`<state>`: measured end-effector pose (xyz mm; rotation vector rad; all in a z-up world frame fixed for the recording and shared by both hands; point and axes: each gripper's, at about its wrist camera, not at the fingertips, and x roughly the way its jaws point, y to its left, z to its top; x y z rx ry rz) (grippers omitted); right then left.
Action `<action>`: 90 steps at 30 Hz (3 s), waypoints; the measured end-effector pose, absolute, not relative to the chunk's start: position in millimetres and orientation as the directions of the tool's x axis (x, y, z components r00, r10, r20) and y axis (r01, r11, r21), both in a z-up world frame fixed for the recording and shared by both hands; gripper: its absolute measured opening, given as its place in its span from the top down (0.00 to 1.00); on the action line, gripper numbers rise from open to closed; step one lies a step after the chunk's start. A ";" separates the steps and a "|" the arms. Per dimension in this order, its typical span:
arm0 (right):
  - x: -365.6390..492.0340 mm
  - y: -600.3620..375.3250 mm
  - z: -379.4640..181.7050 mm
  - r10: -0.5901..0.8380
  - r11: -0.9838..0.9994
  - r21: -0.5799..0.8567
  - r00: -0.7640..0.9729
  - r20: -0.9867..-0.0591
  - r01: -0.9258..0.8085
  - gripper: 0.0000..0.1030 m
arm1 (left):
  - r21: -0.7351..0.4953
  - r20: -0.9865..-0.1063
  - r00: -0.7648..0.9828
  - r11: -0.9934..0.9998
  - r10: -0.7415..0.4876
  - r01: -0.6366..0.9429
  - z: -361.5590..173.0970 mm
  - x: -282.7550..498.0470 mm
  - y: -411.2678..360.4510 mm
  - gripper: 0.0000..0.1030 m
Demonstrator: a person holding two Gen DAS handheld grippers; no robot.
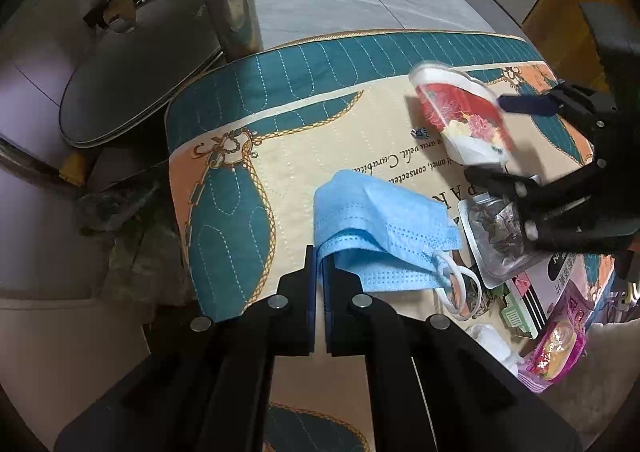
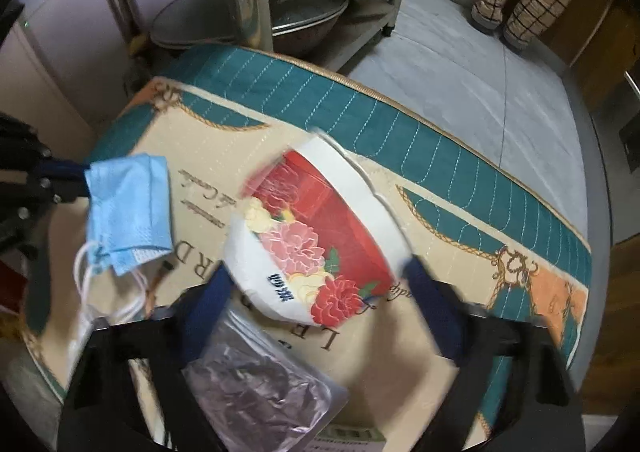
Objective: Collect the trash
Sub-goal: 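Grasp the blue face mask with the left gripper while the right grasps the red floral paper cup, then carry the mask and paper cup to the bin and open both grippers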
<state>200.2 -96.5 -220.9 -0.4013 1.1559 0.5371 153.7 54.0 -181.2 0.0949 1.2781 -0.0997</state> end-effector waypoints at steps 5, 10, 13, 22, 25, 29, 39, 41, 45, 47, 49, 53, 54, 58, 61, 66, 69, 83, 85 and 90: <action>200.0 -104.2 -219.4 0.190 0.806 -0.015 0.282 -0.940 -0.592 0.88 | 0.020 -0.958 0.285 0.991 -0.018 0.130 -181.6 153.6 51.5 0.98; 199.4 -113.8 -207.0 0.238 0.820 0.035 0.285 -0.929 -0.572 0.99 | 0.020 -0.955 0.295 0.991 -0.021 0.133 -177.3 150.0 48.4 0.98; 195.8 -115.2 -199.7 0.259 0.818 0.055 0.281 -0.924 -0.572 0.99 | 0.022 -0.953 0.301 0.991 -0.019 0.132 -174.5 147.7 46.9 0.98; 208.5 -124.0 -195.9 0.341 0.865 0.205 0.237 -0.910 -0.458 0.50 | 0.048 -0.949 0.316 0.991 0.007 0.122 -167.0 135.5 47.2 0.98; 211.7 -124.9 -199.0 0.379 0.873 0.273 0.210 -0.901 -0.403 0.50 | 0.050 -0.948 0.319 0.992 0.010 0.116 -165.5 134.5 49.5 0.97; 220.2 -122.4 -208.0 0.421 0.877 0.348 0.181 -0.889 -0.332 0.49 | 0.060 -0.947 0.322 0.990 0.017 0.124 -165.4 133.8 49.5 0.98; 218.4 -113.3 -201.8 0.468 0.859 0.400 0.173 -0.867 -0.320 0.83 | 0.043 -0.942 0.336 0.989 -0.007 0.141 -160.2 134.7 43.4 0.97; 211.8 -117.7 -187.9 0.438 0.871 0.356 0.207 -0.875 -0.339 0.85 | 0.045 -0.935 0.354 0.988 -0.010 0.147 -154.2 134.1 39.0 0.98; 198.9 -139.6 -157.8 0.403 0.889 0.307 0.262 -0.877 -0.339 0.85 | 0.057 -0.909 0.416 0.987 -0.012 0.153 -129.7 131.9 24.2 0.98; 188.9 -154.1 -135.1 0.374 0.902 0.267 0.306 -0.875 -0.339 0.85 | 0.062 -0.890 0.456 0.985 -0.017 0.158 -112.4 127.5 13.3 0.97; 178.6 -168.8 -116.7 0.351 0.911 0.232 0.342 -0.872 -0.342 0.85 | 0.064 -0.875 0.483 0.984 -0.025 0.167 -98.6 123.3 5.0 0.98; 144.5 -204.8 -73.7 0.296 0.928 0.154 0.419 -0.858 -0.340 0.85 | 0.074 -0.837 0.545 0.977 -0.048 0.200 -66.1 110.6 -28.1 0.97; 130.7 -217.9 -60.5 0.270 0.933 0.117 0.447 -0.853 -0.341 0.85 | 0.065 -0.828 0.557 0.974 -0.068 0.215 -58.0 106.5 -39.3 0.97; 91.5 -265.8 -33.2 0.207 0.949 0.045 0.508 -0.836 -0.312 0.85 | 0.048 -0.812 0.570 0.958 -0.126 0.281 -39.8 91.7 -83.6 0.97; 59.3 -314.9 -24.6 0.140 0.963 -0.015 0.551 -0.823 -0.268 0.85 | 0.029 -0.805 0.563 0.936 -0.186 0.350 -31.0 79.9 -125.7 0.98; 10.5 -397.0 -30.3 0.051 0.986 -0.048 0.562 -0.826 -0.159 0.85 | 0.000 -0.804 0.522 0.878 -0.285 0.479 -25.1 64.5 -202.0 0.98; -20.2 -445.9 -38.7 0.010 0.996 -0.041 0.550 -0.835 -0.082 0.85 | 0.016 -0.810 0.493 0.828 -0.318 0.561 -25.0 57.1 -249.3 0.98; -112.9 -565.1 -98.6 -0.062 0.990 -0.004 0.404 -0.913 0.142 0.84 | 0.074 -0.878 0.348 0.624 -0.330 0.778 -74.9 27.9 -424.6 0.96; -114.5 -571.6 -98.3 -0.063 0.986 0.005 0.403 -0.913 0.167 0.71 | 0.053 -0.881 0.331 0.625 -0.339 0.779 -76.6 29.2 -435.8 0.91; -116.4 -572.3 -91.5 -0.063 0.985 0.014 0.437 -0.897 0.171 0.53 | 0.061 -0.871 0.355 0.643 -0.339 0.764 -73.1 27.8 -435.3 0.51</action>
